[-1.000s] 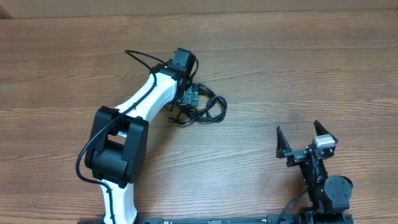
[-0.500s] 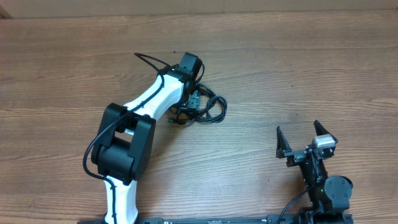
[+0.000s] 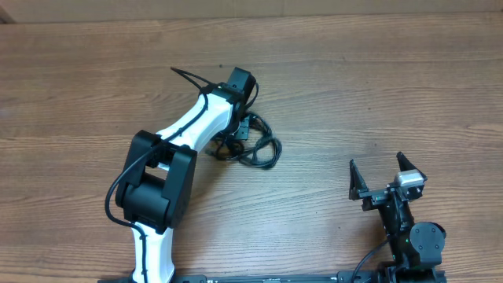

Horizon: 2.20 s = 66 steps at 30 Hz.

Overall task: Untangle cables
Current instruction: 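Lower the left gripper onto the cable bundle and close on the cables, then lift the grasped cables upward with the left gripper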

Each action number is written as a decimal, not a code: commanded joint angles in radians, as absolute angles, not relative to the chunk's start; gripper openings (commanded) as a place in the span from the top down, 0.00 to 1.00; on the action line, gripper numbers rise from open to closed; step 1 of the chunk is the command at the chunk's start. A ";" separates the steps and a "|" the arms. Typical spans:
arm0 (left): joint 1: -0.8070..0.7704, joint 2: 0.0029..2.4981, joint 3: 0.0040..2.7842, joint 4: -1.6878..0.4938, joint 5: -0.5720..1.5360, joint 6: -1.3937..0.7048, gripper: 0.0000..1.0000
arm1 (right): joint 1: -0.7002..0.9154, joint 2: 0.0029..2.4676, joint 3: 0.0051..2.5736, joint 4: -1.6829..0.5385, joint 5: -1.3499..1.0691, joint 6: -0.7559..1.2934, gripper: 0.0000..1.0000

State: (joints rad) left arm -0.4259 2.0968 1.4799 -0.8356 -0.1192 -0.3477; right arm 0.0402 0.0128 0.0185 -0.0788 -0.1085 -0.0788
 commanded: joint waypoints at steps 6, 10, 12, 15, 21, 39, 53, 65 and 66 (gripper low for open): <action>-0.432 2.113 1.670 -0.959 -0.107 -0.352 0.96 | 0.046 0.003 0.008 -0.074 -0.117 -0.080 0.00; -0.432 2.113 1.805 -1.074 -0.102 -0.358 0.96 | 0.046 0.003 0.008 -0.074 -0.117 -0.080 0.00; -0.432 2.113 1.859 -1.126 -0.102 -0.373 0.96 | 0.046 0.003 0.008 -0.074 -0.117 -0.080 0.00; -0.432 2.113 1.929 -1.199 -0.102 -0.411 0.96 | 0.046 0.003 0.008 -0.074 -0.117 -0.080 0.00; -0.432 2.113 2.004 -1.290 -0.075 -0.595 0.96 | 0.046 0.003 0.008 -0.074 -0.117 -0.080 0.00; -0.433 2.113 2.011 -1.488 0.031 -0.846 0.96 | 0.046 0.003 0.008 -0.074 -0.117 -0.080 0.00; -0.433 2.113 2.011 -1.639 0.026 -1.109 0.96 | 0.046 0.003 0.008 -0.074 -0.117 -0.080 0.00; -0.433 2.113 2.011 -1.644 -0.011 -1.141 0.96 | 0.046 0.003 0.008 -0.074 -0.117 -0.080 0.00; -0.432 2.113 2.011 -1.645 -0.012 -1.141 0.96 | 0.046 0.003 0.008 -0.074 -0.117 -0.080 0.00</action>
